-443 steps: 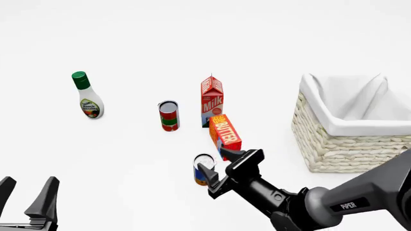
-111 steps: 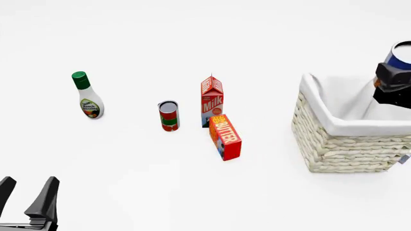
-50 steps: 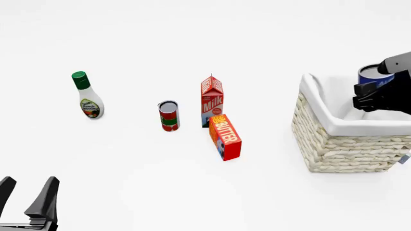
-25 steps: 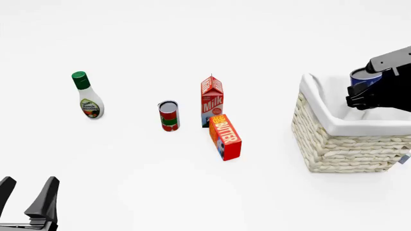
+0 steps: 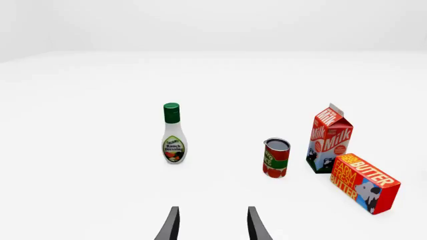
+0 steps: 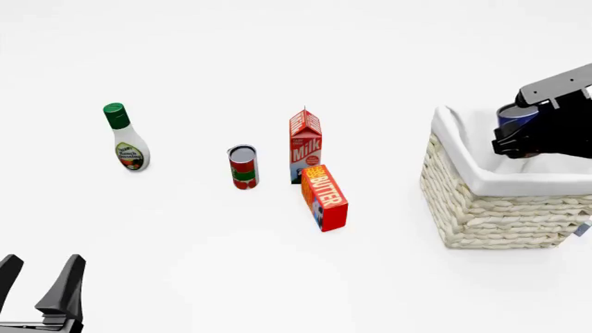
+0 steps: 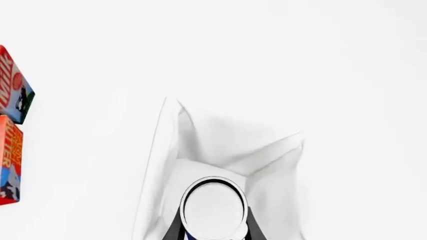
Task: Pick the alphabet soup and place it in the basket.
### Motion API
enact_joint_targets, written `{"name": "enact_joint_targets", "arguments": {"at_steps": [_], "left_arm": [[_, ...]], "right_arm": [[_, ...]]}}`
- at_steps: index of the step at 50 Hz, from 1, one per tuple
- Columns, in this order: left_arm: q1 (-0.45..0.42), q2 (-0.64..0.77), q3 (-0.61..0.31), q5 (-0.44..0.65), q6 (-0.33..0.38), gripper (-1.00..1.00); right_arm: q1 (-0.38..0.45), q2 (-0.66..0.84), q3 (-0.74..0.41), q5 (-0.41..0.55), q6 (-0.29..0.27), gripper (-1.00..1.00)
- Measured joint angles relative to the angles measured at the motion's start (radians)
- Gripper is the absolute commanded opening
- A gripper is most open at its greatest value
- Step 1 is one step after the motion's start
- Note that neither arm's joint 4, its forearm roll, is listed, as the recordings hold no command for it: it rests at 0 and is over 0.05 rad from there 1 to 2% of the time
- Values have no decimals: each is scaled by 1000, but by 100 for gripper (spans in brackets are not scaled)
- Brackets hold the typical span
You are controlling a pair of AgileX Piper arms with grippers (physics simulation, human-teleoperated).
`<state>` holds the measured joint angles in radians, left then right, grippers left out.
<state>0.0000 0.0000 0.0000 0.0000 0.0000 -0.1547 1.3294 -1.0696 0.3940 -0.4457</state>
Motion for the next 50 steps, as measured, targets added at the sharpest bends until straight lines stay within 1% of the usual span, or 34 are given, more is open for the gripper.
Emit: {"name": "enact_joint_targets", "arguments": {"at_steps": [50], "left_arm": [[0,0,0,0,0,100]], "right_arm": [[-22,132,10,-71,3,-100]]}}
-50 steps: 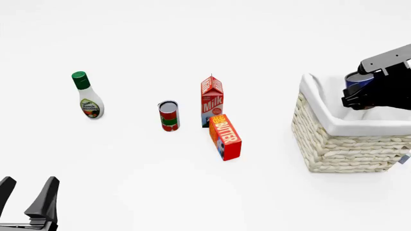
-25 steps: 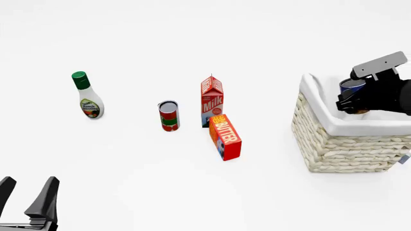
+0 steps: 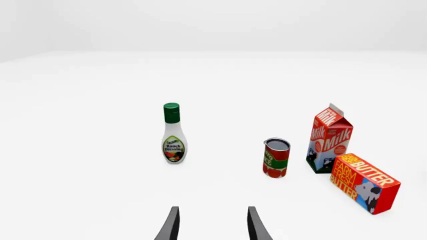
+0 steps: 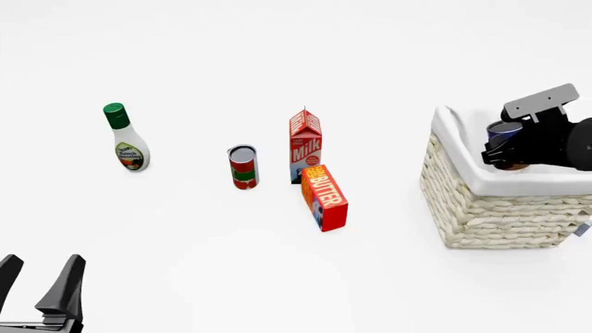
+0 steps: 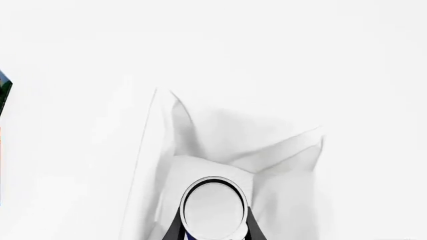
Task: Pick the alphabet soup and place it in the basket.
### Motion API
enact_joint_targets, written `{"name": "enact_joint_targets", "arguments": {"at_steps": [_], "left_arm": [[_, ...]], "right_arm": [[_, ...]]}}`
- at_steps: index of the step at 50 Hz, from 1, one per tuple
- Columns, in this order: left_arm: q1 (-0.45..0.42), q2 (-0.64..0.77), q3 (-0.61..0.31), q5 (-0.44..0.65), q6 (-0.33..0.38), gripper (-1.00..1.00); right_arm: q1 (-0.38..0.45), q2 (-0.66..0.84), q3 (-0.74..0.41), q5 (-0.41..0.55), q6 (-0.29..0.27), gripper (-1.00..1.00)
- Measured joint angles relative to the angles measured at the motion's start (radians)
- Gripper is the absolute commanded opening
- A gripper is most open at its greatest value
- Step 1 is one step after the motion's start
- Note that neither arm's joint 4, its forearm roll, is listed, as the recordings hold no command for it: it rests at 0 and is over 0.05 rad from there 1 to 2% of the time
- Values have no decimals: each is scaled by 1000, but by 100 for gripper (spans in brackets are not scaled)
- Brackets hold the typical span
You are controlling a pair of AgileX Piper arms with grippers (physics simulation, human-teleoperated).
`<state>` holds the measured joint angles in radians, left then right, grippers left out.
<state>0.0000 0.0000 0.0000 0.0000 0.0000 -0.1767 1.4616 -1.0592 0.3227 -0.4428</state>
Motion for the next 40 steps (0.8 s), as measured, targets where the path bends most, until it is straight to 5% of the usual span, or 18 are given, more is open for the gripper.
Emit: {"name": "enact_joint_targets", "arguments": {"at_steps": [8,9,40], "left_arm": [[0,0,0,0,0,100],[0,0,0,0,0,100],[0,0,0,0,0,100]], "right_arm": [[-9,9,-2,-6,-2,-100],[-10,10,-2,-7,-2,100],[-29,13,-16,-18,11,100]]}}
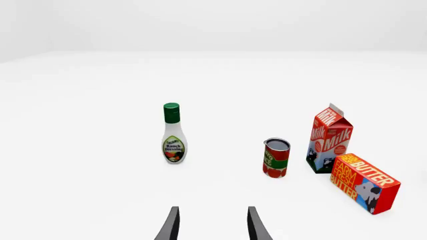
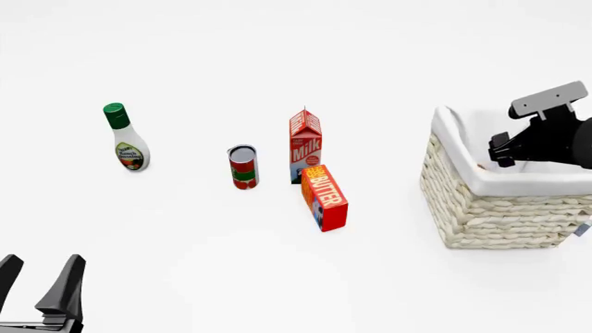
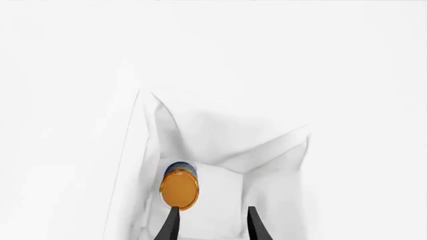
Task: Pick the alphabet soup and place it in the basket.
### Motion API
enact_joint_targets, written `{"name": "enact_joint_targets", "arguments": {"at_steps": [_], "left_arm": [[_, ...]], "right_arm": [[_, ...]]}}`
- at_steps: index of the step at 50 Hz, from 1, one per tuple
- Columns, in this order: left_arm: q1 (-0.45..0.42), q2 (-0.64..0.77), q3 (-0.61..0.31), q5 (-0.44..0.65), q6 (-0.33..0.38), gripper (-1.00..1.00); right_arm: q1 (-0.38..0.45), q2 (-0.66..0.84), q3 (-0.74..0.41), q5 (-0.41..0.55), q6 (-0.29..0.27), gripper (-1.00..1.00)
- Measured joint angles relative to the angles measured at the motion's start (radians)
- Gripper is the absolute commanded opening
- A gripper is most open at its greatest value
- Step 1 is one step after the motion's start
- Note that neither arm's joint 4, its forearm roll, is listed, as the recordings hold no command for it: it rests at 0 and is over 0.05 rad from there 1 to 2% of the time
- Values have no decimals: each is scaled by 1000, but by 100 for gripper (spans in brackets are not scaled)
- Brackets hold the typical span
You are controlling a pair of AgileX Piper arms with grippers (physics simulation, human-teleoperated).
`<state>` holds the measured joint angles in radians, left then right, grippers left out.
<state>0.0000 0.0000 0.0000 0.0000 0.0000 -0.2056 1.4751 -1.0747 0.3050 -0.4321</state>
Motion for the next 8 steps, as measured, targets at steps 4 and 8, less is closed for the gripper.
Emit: {"name": "enact_joint_targets", "arguments": {"at_steps": [4,8], "left_arm": [[0,0,0,0,0,100],[0,0,0,0,0,100]], "right_arm": [[0,-3,-1,1,-1,100],[1,-7,-2,3,-2,100]]}}
